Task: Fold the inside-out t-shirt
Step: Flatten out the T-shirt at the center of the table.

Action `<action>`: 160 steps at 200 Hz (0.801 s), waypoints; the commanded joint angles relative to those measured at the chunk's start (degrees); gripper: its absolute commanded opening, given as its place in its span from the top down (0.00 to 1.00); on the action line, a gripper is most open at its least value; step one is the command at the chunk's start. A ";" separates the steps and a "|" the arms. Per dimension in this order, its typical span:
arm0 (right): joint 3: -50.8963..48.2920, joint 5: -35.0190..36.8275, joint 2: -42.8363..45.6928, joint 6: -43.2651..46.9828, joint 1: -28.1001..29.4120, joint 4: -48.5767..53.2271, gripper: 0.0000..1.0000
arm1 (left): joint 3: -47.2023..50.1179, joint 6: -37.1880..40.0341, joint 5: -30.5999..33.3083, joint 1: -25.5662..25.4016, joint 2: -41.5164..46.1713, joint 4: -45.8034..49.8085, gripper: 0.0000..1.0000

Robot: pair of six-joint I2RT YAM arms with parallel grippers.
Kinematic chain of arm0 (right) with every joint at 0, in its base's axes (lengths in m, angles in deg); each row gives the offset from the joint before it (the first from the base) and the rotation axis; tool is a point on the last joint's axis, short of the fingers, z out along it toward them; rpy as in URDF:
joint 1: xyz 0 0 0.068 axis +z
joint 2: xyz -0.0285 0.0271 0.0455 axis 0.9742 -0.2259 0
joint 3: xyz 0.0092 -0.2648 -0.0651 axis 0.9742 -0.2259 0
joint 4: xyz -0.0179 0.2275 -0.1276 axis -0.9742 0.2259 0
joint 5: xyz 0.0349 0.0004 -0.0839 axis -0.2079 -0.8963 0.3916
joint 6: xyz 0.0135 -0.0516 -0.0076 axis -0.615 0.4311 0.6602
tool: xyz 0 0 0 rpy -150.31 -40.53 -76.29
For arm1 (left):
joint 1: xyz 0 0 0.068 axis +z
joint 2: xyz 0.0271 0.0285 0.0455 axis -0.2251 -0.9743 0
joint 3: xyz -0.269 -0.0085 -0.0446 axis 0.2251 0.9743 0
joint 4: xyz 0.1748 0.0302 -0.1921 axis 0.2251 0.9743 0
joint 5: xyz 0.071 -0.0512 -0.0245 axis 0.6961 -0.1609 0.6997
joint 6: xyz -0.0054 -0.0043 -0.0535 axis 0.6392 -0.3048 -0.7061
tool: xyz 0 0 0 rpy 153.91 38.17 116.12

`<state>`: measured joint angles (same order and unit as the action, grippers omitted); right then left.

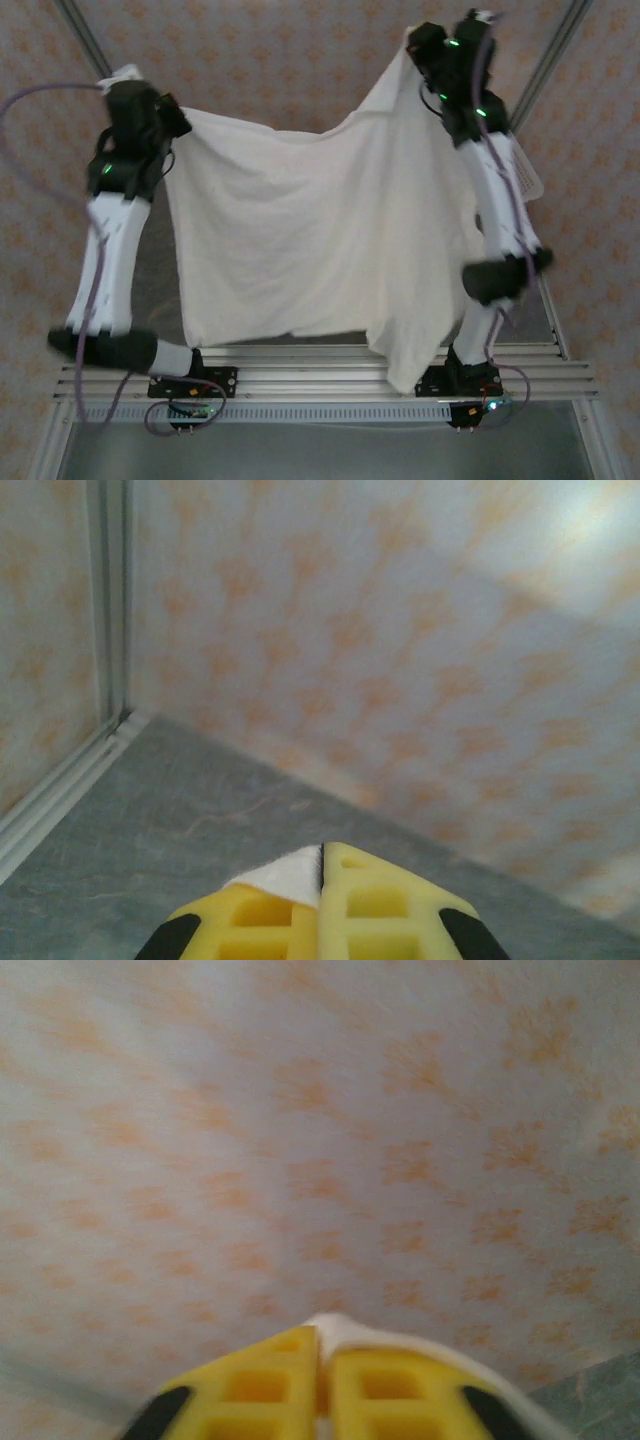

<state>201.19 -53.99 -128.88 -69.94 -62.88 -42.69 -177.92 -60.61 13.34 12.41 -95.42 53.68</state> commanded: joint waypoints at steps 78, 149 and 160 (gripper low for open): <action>22.17 0.41 -13.99 6.09 -1.41 14.40 0.20 | -24.44 -7.63 -14.02 4.91 -27.05 4.02 0.39; -38.98 -8.53 21.97 13.72 -0.18 14.70 0.22 | 32.27 -15.81 -15.47 -9.83 8.14 -11.00 0.73; -56.48 -6.37 31.34 10.42 -0.32 3.57 0.31 | 38.99 -17.17 -14.71 -12.83 9.96 -12.79 0.86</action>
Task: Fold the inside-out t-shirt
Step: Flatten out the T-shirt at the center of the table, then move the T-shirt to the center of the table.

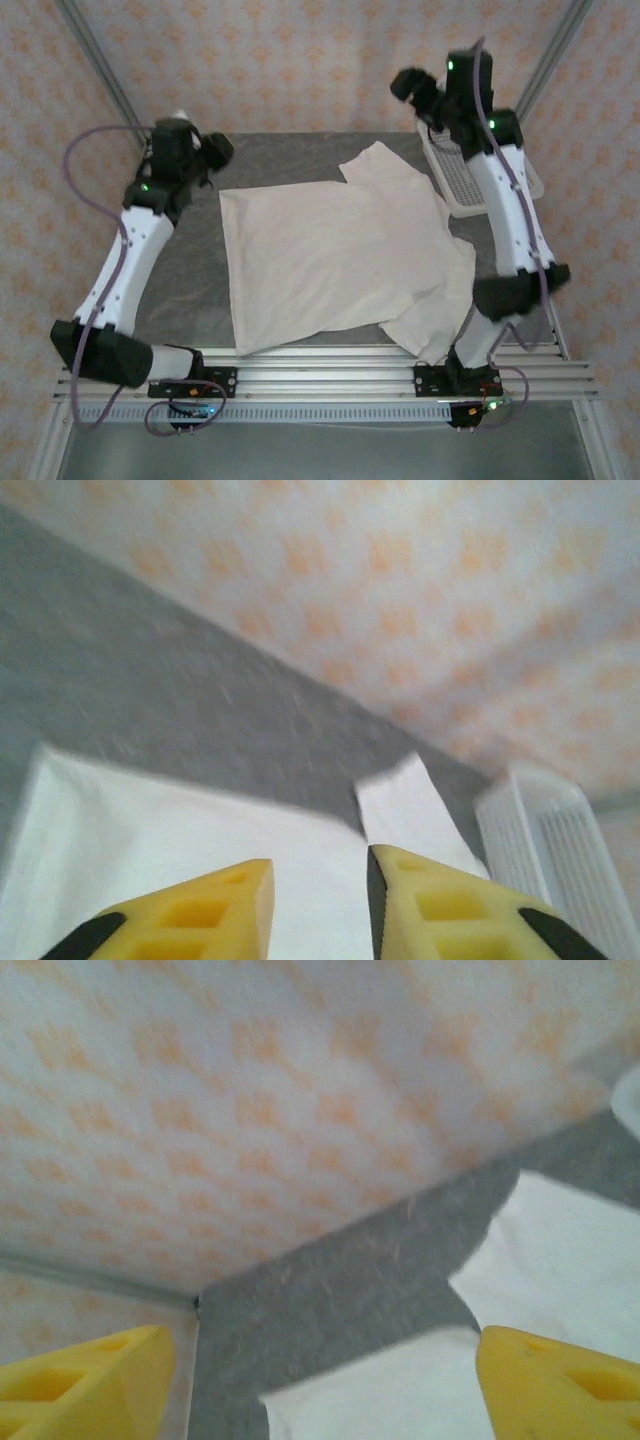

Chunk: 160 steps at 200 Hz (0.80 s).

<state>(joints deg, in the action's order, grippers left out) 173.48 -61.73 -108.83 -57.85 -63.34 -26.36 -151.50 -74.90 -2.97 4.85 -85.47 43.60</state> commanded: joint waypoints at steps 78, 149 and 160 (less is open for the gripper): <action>-74.96 12.29 29.44 -9.64 -6.60 -25.01 1.00 | 23.19 -10.09 5.79 -10.44 -14.40 -8.75 1.00; -79.56 1.70 14.32 -14.45 -10.97 -35.77 1.00 | 14.56 -17.48 12.52 -6.01 -31.77 -5.94 1.00; -79.76 -1.92 12.01 -15.35 -10.97 -38.23 1.00 | 14.05 -16.82 12.16 -4.08 -33.31 -7.12 1.00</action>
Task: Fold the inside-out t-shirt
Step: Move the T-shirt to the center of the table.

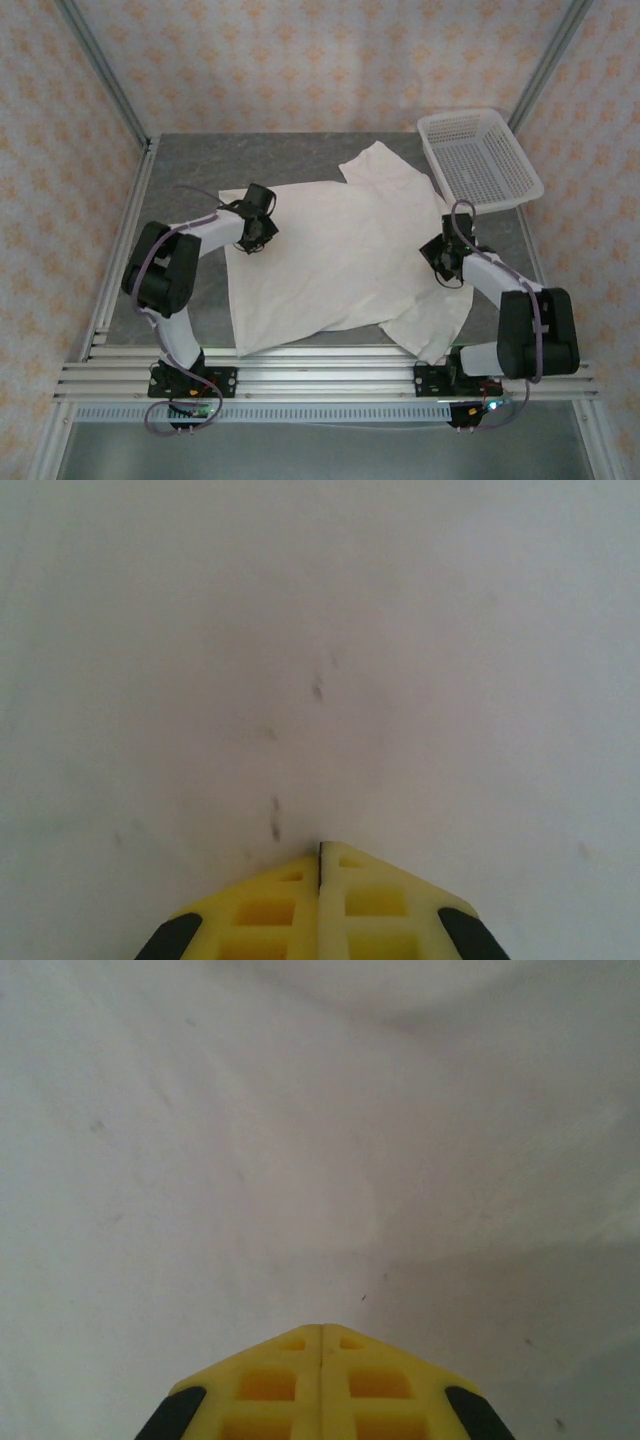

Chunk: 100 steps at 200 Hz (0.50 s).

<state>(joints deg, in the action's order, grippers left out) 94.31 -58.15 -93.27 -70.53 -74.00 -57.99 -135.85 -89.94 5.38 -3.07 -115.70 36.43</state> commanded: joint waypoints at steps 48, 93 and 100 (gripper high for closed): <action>-0.04 -14.31 -13.62 -7.20 8.81 -16.28 1.00 | -12.62 4.52 3.52 10.97 -12.45 1.49 1.00; 3.70 -14.61 -22.63 -17.25 19.50 -26.58 1.00 | -22.45 6.06 3.30 13.55 -17.03 2.89 1.00; 5.32 -15.77 -23.00 -17.56 19.70 -26.49 1.00 | -22.46 5.96 2.95 14.06 -16.33 2.42 1.00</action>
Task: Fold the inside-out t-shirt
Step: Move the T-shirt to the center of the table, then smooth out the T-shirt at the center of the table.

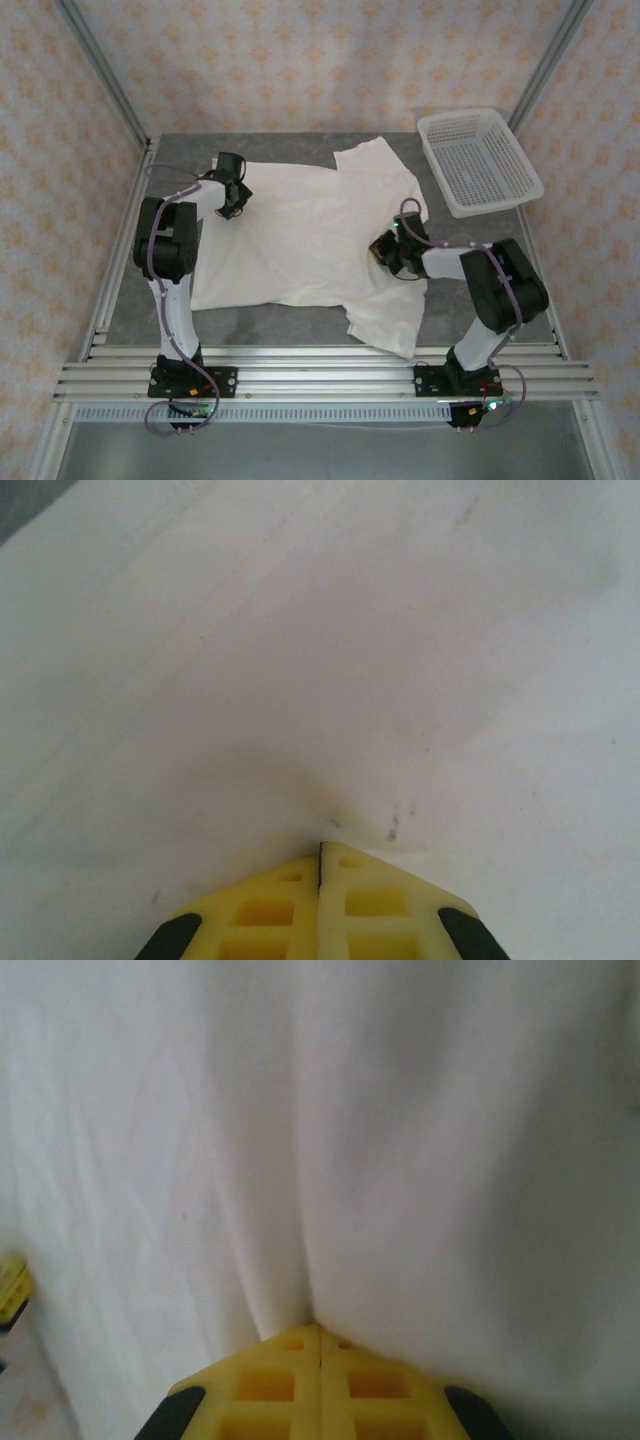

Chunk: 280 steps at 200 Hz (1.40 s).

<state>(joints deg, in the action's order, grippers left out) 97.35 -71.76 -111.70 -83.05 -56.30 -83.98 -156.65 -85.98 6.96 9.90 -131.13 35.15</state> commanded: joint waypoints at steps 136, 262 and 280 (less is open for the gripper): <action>-12.34 19.71 45.05 11.66 -7.46 34.42 0.66 | 35.69 6.69 0.72 -0.02 58.27 7.99 0.83; -12.48 15.35 31.58 9.66 -8.46 30.76 1.00 | 39.53 7.89 2.64 -0.58 59.22 11.24 0.79; -12.72 21.38 39.72 6.08 -8.26 40.86 1.00 | 38.77 7.51 4.18 -0.58 59.22 12.61 0.78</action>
<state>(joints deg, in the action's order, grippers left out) 84.94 -58.76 -81.53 -72.61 -64.63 -56.13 -115.45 -79.53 7.11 9.61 -72.01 44.76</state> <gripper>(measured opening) 0.043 0.215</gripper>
